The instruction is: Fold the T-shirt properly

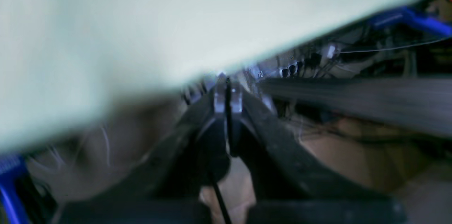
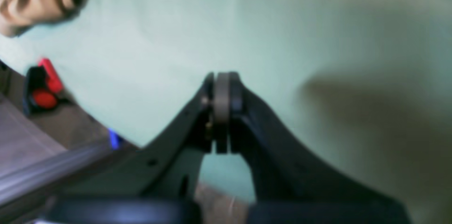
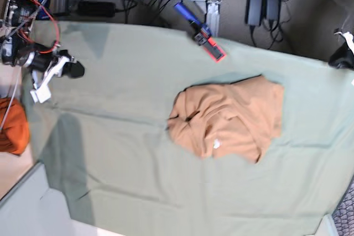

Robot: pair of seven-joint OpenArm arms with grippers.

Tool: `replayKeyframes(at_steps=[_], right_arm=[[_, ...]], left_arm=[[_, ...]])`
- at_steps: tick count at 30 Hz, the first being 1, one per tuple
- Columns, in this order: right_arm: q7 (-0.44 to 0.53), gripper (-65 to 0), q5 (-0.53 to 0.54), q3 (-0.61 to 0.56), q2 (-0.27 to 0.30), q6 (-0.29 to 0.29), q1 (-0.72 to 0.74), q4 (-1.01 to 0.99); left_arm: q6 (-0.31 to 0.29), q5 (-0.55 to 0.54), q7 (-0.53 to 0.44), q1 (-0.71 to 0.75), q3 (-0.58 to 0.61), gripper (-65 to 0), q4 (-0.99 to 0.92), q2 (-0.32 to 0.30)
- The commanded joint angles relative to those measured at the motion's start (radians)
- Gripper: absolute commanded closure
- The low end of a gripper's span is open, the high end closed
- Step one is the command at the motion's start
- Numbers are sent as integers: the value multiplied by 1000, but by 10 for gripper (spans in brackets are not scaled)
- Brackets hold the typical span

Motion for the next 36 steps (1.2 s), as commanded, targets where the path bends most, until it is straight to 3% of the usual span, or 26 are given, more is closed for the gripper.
replayKeyframes(at_steps=[1, 5, 12, 17, 21, 24, 31, 36], right_arm=[[5, 0, 28, 17, 26, 119, -27, 25], [-2, 0, 46, 23, 28, 119, -166, 56], [-6, 0, 87, 22, 22, 119, -407, 60], [5, 0, 74, 21, 17, 119, -535, 54], [7, 0, 47, 18, -19, 119, -562, 21], [63, 0, -11, -28, -37, 111, -560, -28], [198, 0, -202, -356, -50, 100, -453, -242], [235, 0, -320, -464, -153, 85, -274, -438]], left_arm=[[-7, -14, -11, 31, -18, 0, 17, -12], [-7, -5, -8, 130, -21, 0, 16, 17], [-7, 96, -8, 242, -16, 0, -26, 137], [-7, 158, -13, 253, -12, 0, -168, 217], [-7, 288, -89, 236, 33, 0, -321, 243], [119, 388, -136, 206, 74, 0, -456, 264], [192, 601, -184, 18, 229, 0, -814, 305], [355, 641, -270, -232, 386, 0, -1089, 305]])
